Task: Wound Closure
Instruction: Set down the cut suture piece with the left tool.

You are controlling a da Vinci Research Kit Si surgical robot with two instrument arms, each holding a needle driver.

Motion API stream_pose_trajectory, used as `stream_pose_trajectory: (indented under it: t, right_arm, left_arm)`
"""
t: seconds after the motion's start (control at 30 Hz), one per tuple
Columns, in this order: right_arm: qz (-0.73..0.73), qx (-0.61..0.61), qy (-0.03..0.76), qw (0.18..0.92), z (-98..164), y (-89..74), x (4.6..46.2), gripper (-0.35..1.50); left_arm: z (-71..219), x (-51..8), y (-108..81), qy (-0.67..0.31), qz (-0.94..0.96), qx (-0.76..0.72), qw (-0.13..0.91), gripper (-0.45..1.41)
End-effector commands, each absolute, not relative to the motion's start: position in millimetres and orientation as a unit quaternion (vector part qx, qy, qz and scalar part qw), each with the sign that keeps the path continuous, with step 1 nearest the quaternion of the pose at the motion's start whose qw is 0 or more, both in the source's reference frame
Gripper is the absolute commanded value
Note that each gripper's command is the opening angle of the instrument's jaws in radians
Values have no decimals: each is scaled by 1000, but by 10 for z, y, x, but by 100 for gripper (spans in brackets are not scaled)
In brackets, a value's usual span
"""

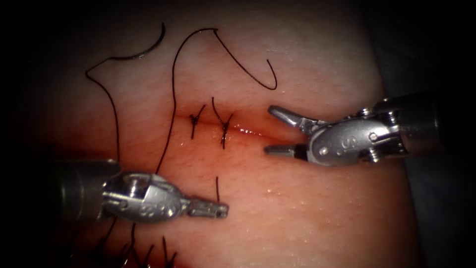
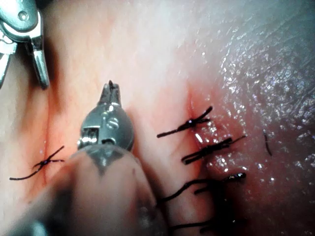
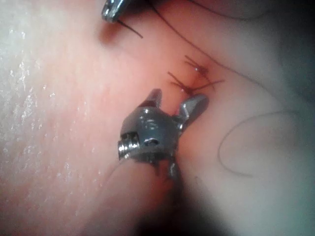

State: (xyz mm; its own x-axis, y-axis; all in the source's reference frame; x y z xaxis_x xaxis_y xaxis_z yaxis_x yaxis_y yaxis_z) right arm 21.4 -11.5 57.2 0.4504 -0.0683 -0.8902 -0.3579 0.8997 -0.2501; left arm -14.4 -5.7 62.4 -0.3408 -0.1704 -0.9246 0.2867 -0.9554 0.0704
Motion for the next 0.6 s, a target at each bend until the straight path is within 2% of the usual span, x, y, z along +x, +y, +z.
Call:
stream_pose_trajectory:
  t: [0.03, 0.17, 0.27, 0.6]
  right_arm:
    - [93, -208, 508, 831, 574, -116, 195, 148]
    - [104, -224, 484, 840, 578, -117, 162, 148]
    - [105, -229, 476, 842, 585, -119, 154, 148]
    - [108, -215, 487, 839, 601, -130, 183, 148]
  left_arm:
    - [630, -156, -63, 55, -814, 562, 137, -45]
    - [624, -175, -83, 70, -800, 580, 135, -45]
    - [619, -189, -96, 87, -789, 592, 135, -45]
    - [631, -213, -132, 182, -765, 610, 98, -42]
